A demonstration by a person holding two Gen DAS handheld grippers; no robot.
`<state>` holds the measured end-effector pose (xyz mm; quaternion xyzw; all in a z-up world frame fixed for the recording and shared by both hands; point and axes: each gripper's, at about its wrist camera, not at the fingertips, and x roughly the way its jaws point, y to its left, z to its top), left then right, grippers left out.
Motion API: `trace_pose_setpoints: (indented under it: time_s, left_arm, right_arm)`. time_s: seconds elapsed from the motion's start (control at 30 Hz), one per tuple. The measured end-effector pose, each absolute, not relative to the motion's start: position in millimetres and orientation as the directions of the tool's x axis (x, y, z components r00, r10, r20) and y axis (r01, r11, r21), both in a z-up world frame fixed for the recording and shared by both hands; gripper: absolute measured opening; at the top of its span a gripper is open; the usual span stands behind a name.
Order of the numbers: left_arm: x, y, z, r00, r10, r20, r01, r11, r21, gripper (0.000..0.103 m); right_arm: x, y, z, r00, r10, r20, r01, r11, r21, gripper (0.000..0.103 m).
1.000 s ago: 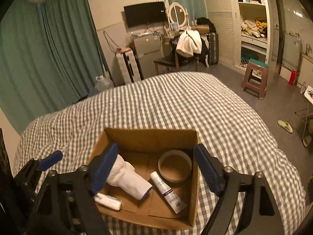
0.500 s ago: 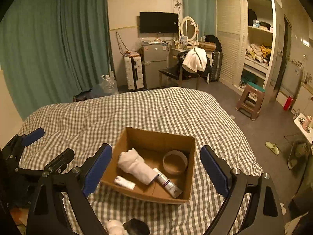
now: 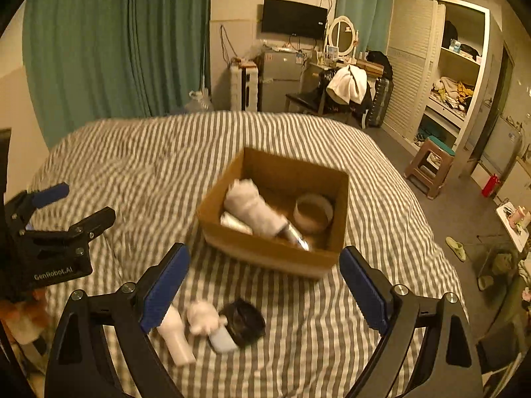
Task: Organize objects
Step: 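Return to the bed items and grasp the black round cup with the right tool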
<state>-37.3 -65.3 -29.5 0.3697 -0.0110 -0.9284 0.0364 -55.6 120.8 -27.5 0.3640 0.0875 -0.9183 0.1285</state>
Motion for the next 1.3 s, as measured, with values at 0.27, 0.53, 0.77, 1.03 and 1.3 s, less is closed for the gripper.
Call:
trace_pose_setpoints:
  time_s: [0.27, 0.53, 0.77, 1.03, 1.3]
  left_arm:
    - [-28.6, -44.4, -107.9, -0.629, -0.072, -0.774, 0.023, -0.997, 0.074, 0.103]
    - [-31.5, -39.9, -147.3, -0.565, -0.089, -0.820, 0.013, -0.995, 0.100, 0.103]
    - [-35.0, -39.8, -157.6, -0.553, -0.063, -0.831, -0.011, -0.996, 0.083, 0.103]
    - [-40.2, -27.1, -160.0, -0.551, -0.007, -0.834, -0.073, -0.996, 0.057, 0.103]
    - [-55.5, 7.7, -166.1, -0.516, 0.088, -0.852, -0.179, -0.984, 0.006, 0.103]
  right_arm:
    - [-63.2, 116.4, -108.3, -0.599, -0.177, -0.781, 0.330, -0.943, -0.039, 0.092]
    - [-82.8, 128.5, -171.9, -0.491, -0.173, -0.854, 0.321, -0.947, 0.007, 0.092]
    - [-100.9, 130.2, -214.0, -0.381, -0.242, -0.893, 0.347, -0.932, 0.105, 0.072]
    - [-105.1, 128.6, -217.6, -0.394, -0.285, -0.874, 0.383, -0.915, 0.126, 0.053]
    - [-105.8, 161.9, -193.2, -0.518, -0.165, -0.839, 0.306, -0.952, -0.002, 0.053]
